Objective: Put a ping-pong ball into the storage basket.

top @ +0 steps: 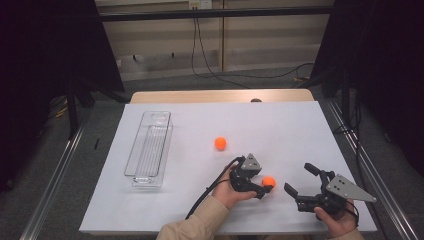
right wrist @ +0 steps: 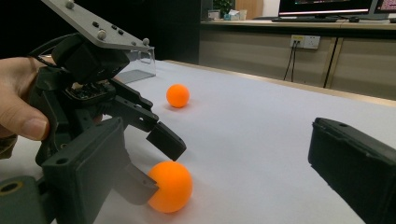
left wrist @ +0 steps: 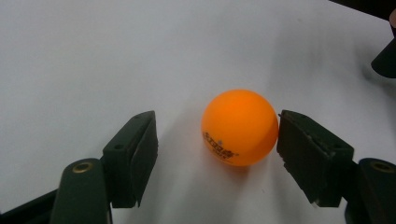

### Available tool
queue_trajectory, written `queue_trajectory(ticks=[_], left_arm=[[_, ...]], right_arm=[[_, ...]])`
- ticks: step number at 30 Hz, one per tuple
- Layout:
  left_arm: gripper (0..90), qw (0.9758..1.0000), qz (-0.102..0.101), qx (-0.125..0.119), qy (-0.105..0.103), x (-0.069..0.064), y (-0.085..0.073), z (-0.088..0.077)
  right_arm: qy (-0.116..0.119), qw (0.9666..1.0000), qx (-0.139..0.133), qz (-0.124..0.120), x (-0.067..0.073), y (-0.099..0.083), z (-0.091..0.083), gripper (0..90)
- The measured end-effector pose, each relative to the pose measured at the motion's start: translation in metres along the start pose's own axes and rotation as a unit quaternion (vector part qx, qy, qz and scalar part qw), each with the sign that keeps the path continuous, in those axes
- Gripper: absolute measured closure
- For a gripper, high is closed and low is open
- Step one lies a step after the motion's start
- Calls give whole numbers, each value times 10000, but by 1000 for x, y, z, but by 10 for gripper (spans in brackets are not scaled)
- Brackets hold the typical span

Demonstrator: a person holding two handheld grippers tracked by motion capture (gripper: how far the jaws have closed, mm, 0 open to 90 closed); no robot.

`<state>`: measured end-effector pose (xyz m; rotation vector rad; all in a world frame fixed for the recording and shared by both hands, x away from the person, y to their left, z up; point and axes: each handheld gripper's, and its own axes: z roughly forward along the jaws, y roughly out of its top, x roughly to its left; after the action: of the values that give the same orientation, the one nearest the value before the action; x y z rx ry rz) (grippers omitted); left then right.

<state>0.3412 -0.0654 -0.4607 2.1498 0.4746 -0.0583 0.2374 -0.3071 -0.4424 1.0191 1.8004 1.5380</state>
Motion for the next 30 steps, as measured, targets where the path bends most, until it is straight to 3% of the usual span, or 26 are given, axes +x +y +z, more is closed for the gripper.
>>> queue_trajectory(ticks=[13, 15, 20, 27, 30], left_arm=[[355, 9993, 176, 298, -129, -5, 4, 13], [429, 9993, 204, 295, -140, -5, 4, 13], [506, 9992, 162, 298, -187, -4, 5, 14], [509, 9990, 168, 360, -219, -4, 6, 7], [509, 9994, 49, 284, -214, -3, 6, 1]], right_arm=[[-7, 10000, -14, 8, 0, 0, 0, 38], [-4, 10000, -6, 9, 0, 0, -1, 39], [-7, 10000, -5, -3, -1, 0, -1, 39], [-12, 10000, -8, -5, 0, 0, -1, 40], [-12, 10000, -7, -3, -1, 0, -1, 40]])
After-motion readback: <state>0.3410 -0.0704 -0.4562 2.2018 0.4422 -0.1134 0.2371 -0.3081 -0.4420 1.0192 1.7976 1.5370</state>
